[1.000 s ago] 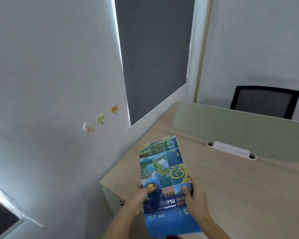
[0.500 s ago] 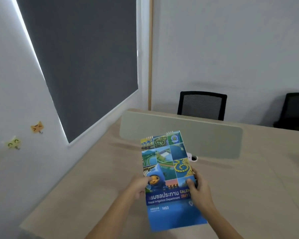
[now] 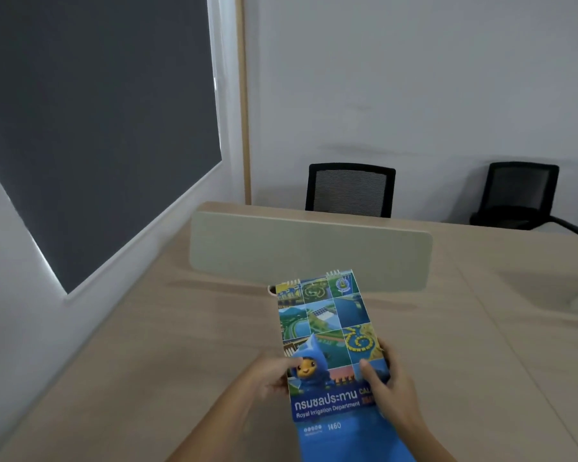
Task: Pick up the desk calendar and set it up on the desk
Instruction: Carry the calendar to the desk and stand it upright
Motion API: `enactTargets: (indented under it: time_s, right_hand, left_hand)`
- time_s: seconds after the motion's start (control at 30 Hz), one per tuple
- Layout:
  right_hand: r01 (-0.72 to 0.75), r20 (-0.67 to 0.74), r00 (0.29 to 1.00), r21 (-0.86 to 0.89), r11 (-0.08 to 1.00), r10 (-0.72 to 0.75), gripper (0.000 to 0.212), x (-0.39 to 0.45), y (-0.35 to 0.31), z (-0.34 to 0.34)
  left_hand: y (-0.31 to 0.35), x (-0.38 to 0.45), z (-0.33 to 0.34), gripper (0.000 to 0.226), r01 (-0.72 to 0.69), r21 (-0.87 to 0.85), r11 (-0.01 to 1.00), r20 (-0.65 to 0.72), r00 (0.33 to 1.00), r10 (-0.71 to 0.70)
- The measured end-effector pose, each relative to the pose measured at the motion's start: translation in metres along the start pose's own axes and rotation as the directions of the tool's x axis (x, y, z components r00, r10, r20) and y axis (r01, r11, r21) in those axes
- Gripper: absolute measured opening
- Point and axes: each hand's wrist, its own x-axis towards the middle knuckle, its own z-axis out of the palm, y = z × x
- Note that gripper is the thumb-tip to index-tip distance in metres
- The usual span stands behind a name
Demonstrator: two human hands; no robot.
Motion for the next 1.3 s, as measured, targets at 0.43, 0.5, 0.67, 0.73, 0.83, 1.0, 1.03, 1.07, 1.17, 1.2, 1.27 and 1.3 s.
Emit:
enactTargets:
  time_s: [0.43, 0.5, 0.67, 0.73, 0.83, 1.0, 1.03, 1.07, 1.17, 1.2, 1.27, 1.3]
  right_hand:
    - [-0.16, 0.041, 0.986, -0.059, 0.985, 0.163, 0.019, 0.003, 0.032, 0.015]
    - [-0.168, 0.058, 0.983, -0.132, 0.977, 0.177, 0.019, 0.001, 0.039, 0.023]
    - [-0.243, 0.005, 0.969, -0.194, 0.95, 0.249, 0.015, -0.008, 0.049, 0.038]
    - [-0.252, -0.072, 0.967, -0.145, 0.957, 0.244, 0.022, -0.013, 0.047, 0.038]
    - [-0.172, -0.146, 0.977, -0.088, 0.981, 0.158, 0.03, -0.025, 0.047, 0.032]
    - [-0.135, -0.14, 0.983, -0.123, 0.983, 0.117, 0.036, -0.037, 0.058, 0.03]
    - [-0.133, -0.143, 0.983, -0.127, 0.983, 0.115, 0.036, -0.037, 0.059, 0.03]
    - [-0.132, -0.145, 0.983, -0.135, 0.982, 0.112, 0.036, -0.037, 0.059, 0.03]
    - [-0.148, -0.158, 0.98, -0.152, 0.977, 0.124, 0.037, -0.037, 0.059, 0.031]
    - [-0.156, -0.164, 0.978, -0.153, 0.976, 0.131, 0.037, -0.037, 0.059, 0.031]
    - [-0.157, -0.172, 0.977, -0.158, 0.975, 0.13, 0.037, -0.037, 0.06, 0.03]
    - [-0.155, -0.177, 0.976, -0.16, 0.975, 0.126, 0.036, -0.037, 0.06, 0.03]
  left_hand:
    - [-0.018, 0.012, 0.001, 0.031, -0.443, 0.155, 0.883, 0.096, 0.897, 0.432]
    - [-0.036, 0.02, 0.002, 0.036, -0.422, 0.285, 0.861, 0.011, 0.899, 0.437]
    - [-0.06, 0.027, 0.012, 0.034, -0.309, 0.361, 0.88, -0.219, 0.889, 0.402]
    - [-0.059, 0.02, 0.015, 0.035, -0.289, 0.337, 0.896, -0.336, 0.852, 0.401]
    - [-0.068, 0.005, 0.018, 0.037, -0.349, 0.28, 0.894, -0.452, 0.774, 0.444]
    - [-0.088, -0.008, 0.025, 0.037, -0.485, 0.259, 0.835, -0.368, 0.75, 0.55]
    - [-0.089, -0.008, 0.024, 0.041, -0.48, 0.249, 0.841, -0.365, 0.758, 0.541]
    - [-0.089, -0.009, 0.024, 0.043, -0.479, 0.241, 0.844, -0.364, 0.762, 0.536]
    - [-0.092, -0.008, 0.022, 0.045, -0.464, 0.215, 0.859, -0.369, 0.776, 0.512]
    - [-0.093, -0.008, 0.021, 0.045, -0.456, 0.211, 0.865, -0.376, 0.779, 0.502]
    - [-0.094, -0.009, 0.021, 0.045, -0.447, 0.212, 0.869, -0.385, 0.779, 0.495]
    - [-0.094, -0.01, 0.021, 0.045, -0.445, 0.214, 0.869, -0.386, 0.779, 0.494]
